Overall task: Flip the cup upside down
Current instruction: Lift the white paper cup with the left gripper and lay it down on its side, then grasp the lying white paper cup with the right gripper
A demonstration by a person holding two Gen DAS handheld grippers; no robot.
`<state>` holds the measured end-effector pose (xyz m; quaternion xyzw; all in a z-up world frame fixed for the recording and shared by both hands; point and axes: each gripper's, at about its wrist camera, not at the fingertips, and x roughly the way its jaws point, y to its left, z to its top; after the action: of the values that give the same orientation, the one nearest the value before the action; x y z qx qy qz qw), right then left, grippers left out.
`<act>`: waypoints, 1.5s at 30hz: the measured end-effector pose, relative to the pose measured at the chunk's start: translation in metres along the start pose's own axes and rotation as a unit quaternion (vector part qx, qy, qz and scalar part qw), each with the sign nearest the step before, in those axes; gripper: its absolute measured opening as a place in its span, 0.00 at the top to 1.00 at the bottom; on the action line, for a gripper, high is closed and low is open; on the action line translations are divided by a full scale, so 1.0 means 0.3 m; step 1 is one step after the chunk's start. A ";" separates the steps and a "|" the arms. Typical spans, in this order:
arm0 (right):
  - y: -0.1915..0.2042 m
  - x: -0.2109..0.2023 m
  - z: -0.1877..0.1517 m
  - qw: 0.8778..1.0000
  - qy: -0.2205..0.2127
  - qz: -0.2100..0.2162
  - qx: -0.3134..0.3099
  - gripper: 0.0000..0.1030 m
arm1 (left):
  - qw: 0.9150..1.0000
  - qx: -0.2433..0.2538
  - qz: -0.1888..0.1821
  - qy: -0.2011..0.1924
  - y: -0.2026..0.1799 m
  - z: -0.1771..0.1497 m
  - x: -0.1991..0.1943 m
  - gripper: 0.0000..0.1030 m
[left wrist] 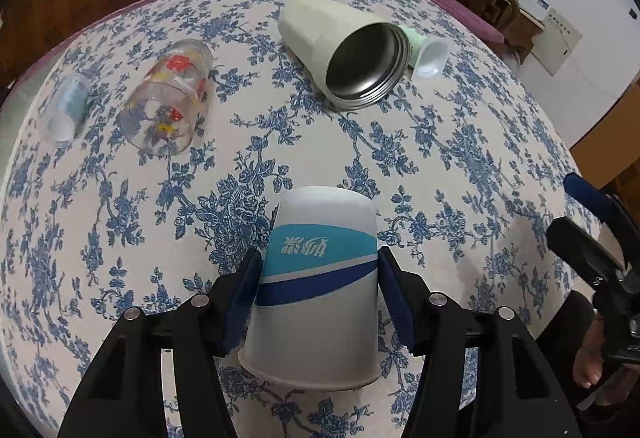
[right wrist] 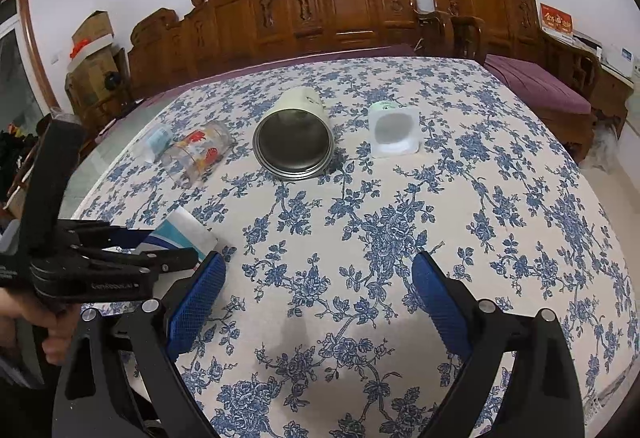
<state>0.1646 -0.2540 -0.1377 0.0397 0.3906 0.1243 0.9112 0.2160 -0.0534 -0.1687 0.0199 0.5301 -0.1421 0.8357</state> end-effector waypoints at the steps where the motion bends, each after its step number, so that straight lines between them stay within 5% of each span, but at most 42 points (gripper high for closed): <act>1: 0.002 0.001 0.000 1.000 0.001 -0.001 -0.001 0.07 | 1.000 -0.002 0.001 0.002 0.001 -0.003 0.008 0.45; 6: 0.018 0.006 0.012 1.000 0.006 -0.004 -0.009 0.07 | 1.000 -0.001 0.005 -0.003 0.006 -0.015 0.008 0.44; 14: 0.083 0.000 0.055 1.000 0.006 0.001 -0.024 0.07 | 0.997 -0.014 0.029 -0.066 0.046 -0.043 -0.149 0.33; 16: 0.108 0.004 0.069 1.000 0.008 0.005 -0.027 0.07 | 0.995 -0.017 0.050 -0.090 0.067 -0.057 -0.199 0.13; 19: 0.141 0.014 0.085 0.999 0.011 0.013 -0.030 0.07 | 0.991 -0.024 0.071 -0.112 0.103 -0.075 -0.250 0.09; 26: 0.237 0.052 0.114 0.998 0.027 0.029 -0.045 0.07 | 0.983 -0.055 0.099 -0.148 0.218 -0.130 -0.336 0.08; 34: 0.369 0.171 0.155 0.993 0.088 0.059 -0.056 0.15 | 0.977 -0.085 0.112 -0.163 0.338 -0.177 -0.363 0.08; 45: 0.326 0.369 0.145 0.969 0.230 0.079 0.046 0.15 | 0.976 -0.095 0.101 -0.167 0.368 -0.186 -0.357 0.08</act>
<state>0.2503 -0.1301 -0.1689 0.0825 0.5906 0.1839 0.7814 0.1527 0.0859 -0.1107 -0.0301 0.3892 -0.0070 0.9206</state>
